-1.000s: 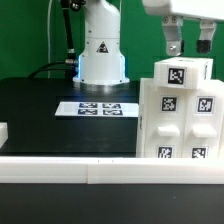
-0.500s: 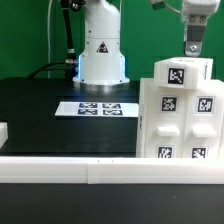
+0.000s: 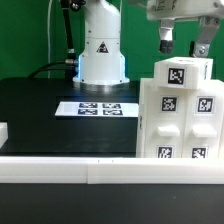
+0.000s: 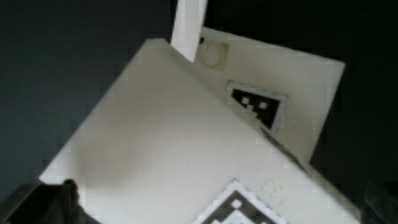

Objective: Assemble cabinet

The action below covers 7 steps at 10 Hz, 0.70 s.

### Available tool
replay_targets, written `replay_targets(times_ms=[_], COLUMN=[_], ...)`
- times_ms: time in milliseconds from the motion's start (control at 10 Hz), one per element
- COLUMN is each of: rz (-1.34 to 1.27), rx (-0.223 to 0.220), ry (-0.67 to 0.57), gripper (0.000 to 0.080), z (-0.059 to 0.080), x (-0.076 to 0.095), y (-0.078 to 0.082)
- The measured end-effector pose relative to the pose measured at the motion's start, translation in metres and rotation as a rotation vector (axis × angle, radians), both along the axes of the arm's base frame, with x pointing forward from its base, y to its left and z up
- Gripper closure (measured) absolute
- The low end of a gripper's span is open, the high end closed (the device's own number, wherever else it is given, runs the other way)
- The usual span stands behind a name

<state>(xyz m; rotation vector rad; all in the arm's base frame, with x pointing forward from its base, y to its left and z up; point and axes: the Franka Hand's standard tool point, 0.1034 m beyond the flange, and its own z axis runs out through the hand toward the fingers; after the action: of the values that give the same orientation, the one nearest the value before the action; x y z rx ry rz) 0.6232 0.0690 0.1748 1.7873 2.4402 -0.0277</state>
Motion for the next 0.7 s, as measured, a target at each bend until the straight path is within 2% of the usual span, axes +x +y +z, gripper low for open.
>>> replay_targets(times_ms=[400,700], rz=[0.380,0.543], rx=[-0.073,-0.104], ry=[0.044,0.068], gripper=[0.0002,0.0002], z=[-0.002,-0.005], x=[-0.003,-0.005], y=[0.005,0.011])
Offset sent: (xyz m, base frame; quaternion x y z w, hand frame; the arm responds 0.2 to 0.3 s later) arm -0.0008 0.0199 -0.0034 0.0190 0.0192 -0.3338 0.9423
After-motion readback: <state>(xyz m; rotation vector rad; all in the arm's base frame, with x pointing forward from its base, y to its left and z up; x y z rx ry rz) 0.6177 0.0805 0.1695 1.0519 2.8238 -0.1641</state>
